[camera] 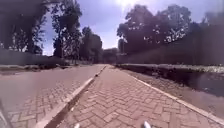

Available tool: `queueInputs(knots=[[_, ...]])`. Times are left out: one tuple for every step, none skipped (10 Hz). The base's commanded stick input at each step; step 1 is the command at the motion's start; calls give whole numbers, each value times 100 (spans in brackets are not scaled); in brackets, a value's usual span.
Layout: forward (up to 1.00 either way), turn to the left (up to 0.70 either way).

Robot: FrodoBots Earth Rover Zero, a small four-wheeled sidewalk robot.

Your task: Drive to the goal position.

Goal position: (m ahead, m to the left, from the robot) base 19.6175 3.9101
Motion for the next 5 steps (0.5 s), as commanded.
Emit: queueInputs(knots=[[70, 0], [70, 0], [70, 0], [70, 0], [70, 0]])
